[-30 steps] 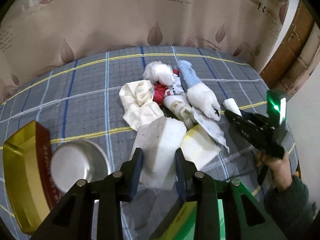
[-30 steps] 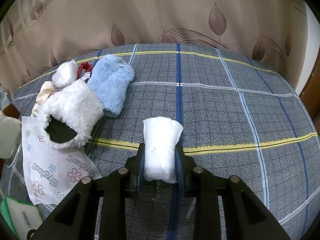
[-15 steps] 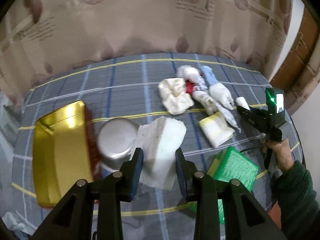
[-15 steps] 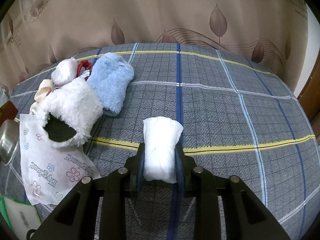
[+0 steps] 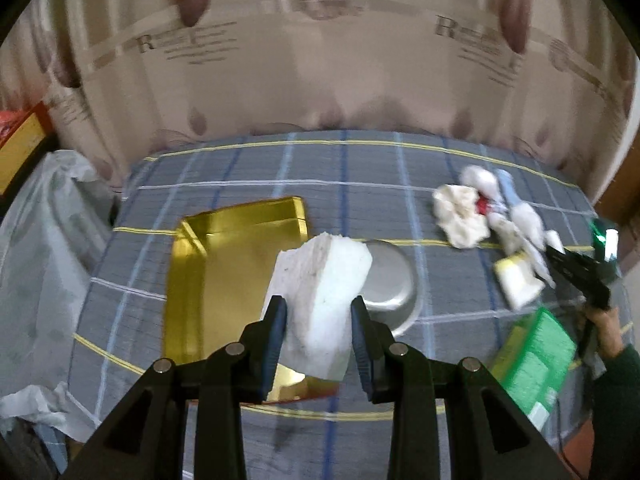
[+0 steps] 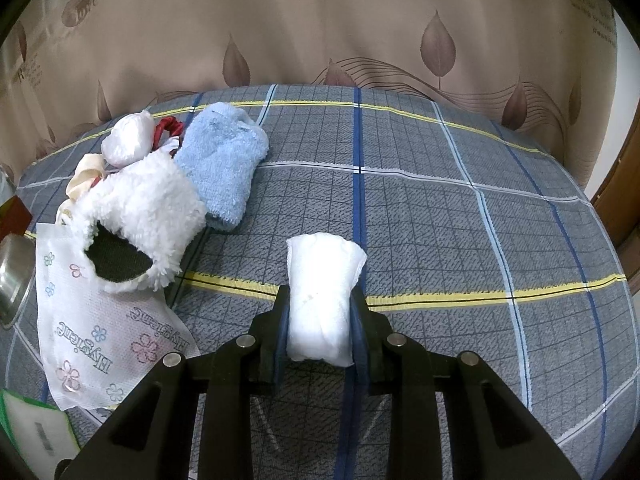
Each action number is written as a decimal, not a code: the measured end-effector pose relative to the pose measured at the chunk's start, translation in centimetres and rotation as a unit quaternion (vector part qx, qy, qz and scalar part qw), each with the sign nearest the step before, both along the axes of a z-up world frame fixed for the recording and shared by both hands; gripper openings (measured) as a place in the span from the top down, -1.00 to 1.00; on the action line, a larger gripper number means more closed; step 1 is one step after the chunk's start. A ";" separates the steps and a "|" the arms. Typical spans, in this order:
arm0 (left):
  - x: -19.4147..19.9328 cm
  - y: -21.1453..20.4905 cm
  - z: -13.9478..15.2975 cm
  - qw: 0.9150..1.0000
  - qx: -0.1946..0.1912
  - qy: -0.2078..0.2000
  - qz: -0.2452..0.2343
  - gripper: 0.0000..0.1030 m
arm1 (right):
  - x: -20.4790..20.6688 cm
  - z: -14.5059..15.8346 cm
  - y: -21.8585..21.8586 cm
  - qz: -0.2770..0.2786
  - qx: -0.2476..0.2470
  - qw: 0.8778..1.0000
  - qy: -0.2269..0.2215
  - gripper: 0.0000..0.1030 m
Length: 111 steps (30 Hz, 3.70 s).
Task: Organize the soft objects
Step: 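Carry the white cloth into the gold tray and open the left gripper, then carry the white pad to the gold tray and release it from the right gripper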
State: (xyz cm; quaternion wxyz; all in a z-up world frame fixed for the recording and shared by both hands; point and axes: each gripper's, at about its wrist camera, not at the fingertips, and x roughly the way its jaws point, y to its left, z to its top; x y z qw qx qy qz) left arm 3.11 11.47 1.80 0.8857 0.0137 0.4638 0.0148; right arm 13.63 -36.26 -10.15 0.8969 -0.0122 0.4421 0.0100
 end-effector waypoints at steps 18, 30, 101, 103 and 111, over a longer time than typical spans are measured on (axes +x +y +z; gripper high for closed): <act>3.6 7.4 -4.5 0.996 0.018 0.015 0.086 0.36 | 0.0 0.0 0.2 0.001 -0.009 1.000 0.000 0.49; 5.5 9.2 -7.8 0.993 0.014 0.047 0.104 0.25 | 0.0 0.0 0.2 0.001 -0.009 1.000 0.001 0.49; -4.1 16.2 -0.9 0.978 0.032 -0.054 0.197 0.12 | -11.2 12.8 37.7 0.349 0.042 0.936 0.034 0.63; -4.2 16.6 -0.8 0.978 0.028 -0.054 0.202 0.12 | -10.8 12.3 39.3 0.354 0.038 0.934 0.038 0.62; -4.6 18.5 -0.6 0.973 0.017 -0.053 0.225 0.12 | -9.0 8.7 43.5 0.358 0.029 0.931 0.066 0.59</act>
